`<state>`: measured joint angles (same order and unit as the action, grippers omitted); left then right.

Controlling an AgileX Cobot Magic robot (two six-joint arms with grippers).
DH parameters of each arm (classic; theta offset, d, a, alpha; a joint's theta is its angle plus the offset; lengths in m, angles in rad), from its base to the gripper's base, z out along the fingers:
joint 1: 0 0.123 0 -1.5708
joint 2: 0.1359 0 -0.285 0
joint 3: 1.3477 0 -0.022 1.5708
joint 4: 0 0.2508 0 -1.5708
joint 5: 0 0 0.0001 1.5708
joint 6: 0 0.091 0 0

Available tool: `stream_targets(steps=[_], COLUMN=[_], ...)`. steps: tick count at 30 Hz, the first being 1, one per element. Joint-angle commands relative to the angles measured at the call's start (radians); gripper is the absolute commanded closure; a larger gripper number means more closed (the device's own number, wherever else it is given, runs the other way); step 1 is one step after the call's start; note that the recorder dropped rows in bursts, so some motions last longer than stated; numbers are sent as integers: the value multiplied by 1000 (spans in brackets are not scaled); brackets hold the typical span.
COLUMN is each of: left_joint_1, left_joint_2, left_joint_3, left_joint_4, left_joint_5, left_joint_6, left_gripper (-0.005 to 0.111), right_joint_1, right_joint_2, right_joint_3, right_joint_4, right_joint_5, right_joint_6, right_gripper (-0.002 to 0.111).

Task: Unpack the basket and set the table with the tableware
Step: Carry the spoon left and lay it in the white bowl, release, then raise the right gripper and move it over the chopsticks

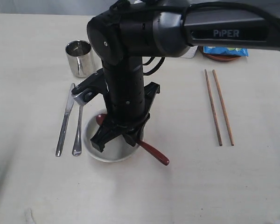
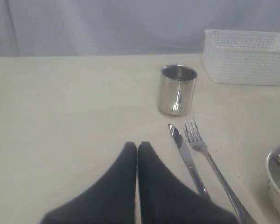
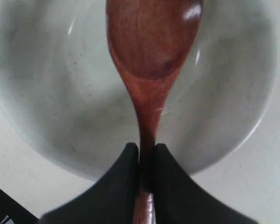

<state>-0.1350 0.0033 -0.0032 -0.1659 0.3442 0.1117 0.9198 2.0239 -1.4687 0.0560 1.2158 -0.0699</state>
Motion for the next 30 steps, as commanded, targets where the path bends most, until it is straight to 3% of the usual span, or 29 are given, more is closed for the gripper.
stream_targets(steps=[1,8,16,24,30], left_joint_1=[-8,-8,-8,-8,-8], left_joint_2=[-3,-3,-3,-3,-3], left_joint_3=[3,3,3,3,3], left_joint_4=[0,4,4,4,4], left_joint_5=[-2,-2,-2,-2,-2], left_joint_6=[0,0,0,0,0], left_gripper=[107,107,107,107,107], right_joint_1=[3,3,3,-4,-140], right_joint_2=[2,2,-28,-156,-261], right_joint_3=[-7,-7,-10,-69,-55], right_joint_4=[-23,-23,-13,-146,-252], right_joint_5=[5,5,5,5,5], right_joint_6=[18,18,20,56,99], right_gripper=[108,108,70,70,70])
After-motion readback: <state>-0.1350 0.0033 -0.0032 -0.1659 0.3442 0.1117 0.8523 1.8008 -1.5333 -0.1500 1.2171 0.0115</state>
